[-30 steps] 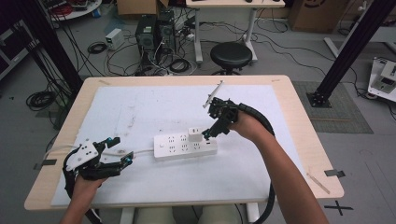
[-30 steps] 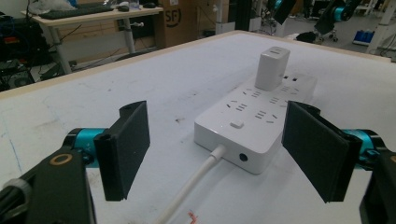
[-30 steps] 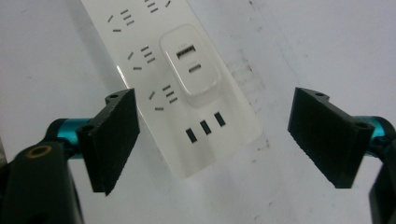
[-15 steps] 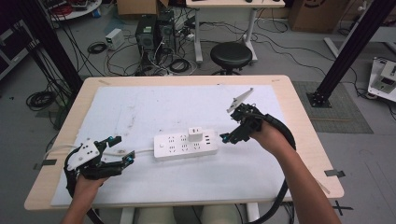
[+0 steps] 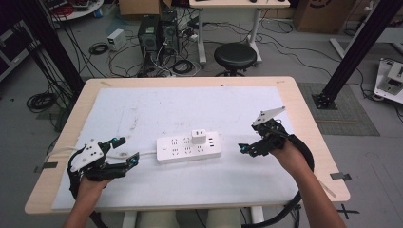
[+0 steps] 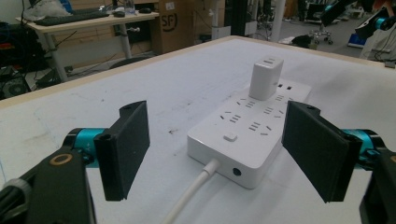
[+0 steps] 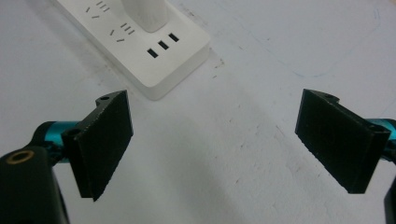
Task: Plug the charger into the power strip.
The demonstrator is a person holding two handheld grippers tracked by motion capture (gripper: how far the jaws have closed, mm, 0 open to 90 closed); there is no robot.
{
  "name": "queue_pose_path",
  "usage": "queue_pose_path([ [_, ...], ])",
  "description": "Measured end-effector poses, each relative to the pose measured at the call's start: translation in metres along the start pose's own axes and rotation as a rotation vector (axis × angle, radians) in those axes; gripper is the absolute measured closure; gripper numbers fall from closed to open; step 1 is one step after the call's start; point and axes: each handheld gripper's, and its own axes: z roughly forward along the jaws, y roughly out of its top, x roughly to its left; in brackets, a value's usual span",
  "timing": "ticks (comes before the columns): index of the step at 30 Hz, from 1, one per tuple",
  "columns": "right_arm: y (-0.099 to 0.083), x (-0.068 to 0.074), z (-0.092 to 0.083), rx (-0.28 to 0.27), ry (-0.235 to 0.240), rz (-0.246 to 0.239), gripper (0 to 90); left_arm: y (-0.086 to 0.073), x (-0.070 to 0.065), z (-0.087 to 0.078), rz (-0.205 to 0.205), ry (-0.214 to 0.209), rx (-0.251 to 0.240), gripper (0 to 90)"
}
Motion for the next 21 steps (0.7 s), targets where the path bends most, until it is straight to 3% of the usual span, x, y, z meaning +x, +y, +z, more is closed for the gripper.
queue_pose_path([
  [7,-0.013,0.001,-0.004,-0.055,-0.020,0.026,11.4,0.000,0.000,-0.001,-0.004,0.004,-0.004,23.5],
  [14,-0.039,0.007,-0.009,-0.178,-0.057,0.087,11.5,0.001,0.000,-0.006,-0.003,0.017,-0.011,23.5],
  [21,-0.052,0.013,-0.007,-0.218,-0.067,0.109,11.4,0.001,-0.001,-0.007,-0.006,0.018,-0.017,23.5],
])
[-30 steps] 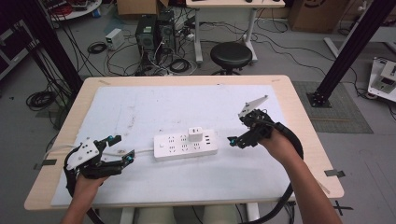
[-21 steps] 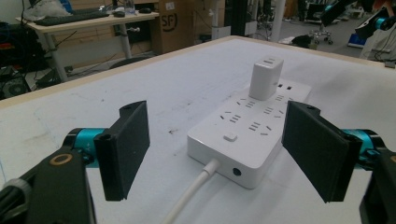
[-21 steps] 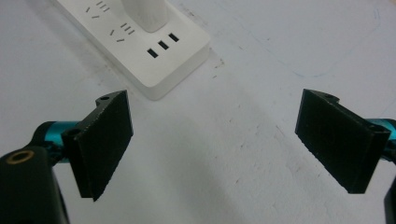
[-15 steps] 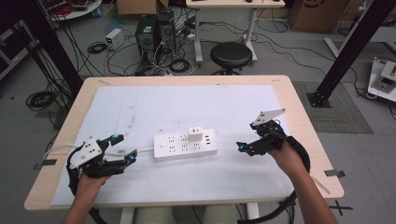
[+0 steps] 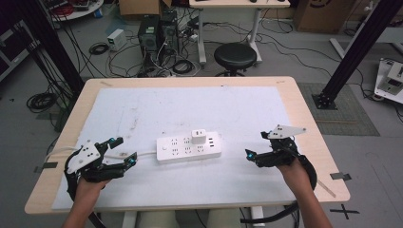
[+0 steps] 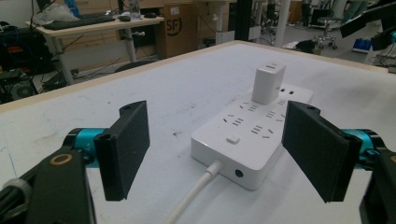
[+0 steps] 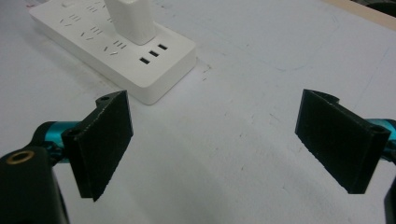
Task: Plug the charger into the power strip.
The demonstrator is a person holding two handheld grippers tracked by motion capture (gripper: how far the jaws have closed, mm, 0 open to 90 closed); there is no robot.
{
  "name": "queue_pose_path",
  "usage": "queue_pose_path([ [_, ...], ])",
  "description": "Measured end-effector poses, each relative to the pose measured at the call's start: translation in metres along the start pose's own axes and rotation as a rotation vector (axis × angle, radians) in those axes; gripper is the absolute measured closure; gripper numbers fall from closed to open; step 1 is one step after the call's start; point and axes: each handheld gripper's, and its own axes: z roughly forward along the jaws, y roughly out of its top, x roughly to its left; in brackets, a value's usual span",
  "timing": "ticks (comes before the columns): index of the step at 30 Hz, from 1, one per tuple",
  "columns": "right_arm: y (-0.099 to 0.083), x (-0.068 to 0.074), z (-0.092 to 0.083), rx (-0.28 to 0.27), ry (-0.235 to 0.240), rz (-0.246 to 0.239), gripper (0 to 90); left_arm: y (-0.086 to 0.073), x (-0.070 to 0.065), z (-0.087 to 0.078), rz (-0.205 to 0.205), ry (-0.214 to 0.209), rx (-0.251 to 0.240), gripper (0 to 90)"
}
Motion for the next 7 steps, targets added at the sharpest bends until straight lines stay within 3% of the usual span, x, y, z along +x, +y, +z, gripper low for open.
queue_pose_path([
  [7,-0.0029,0.0011,-0.0008,-0.007,-0.005,0.010,11.4,0.0002,0.0001,0.0006,0.001,0.000,-0.004,23.5],
])
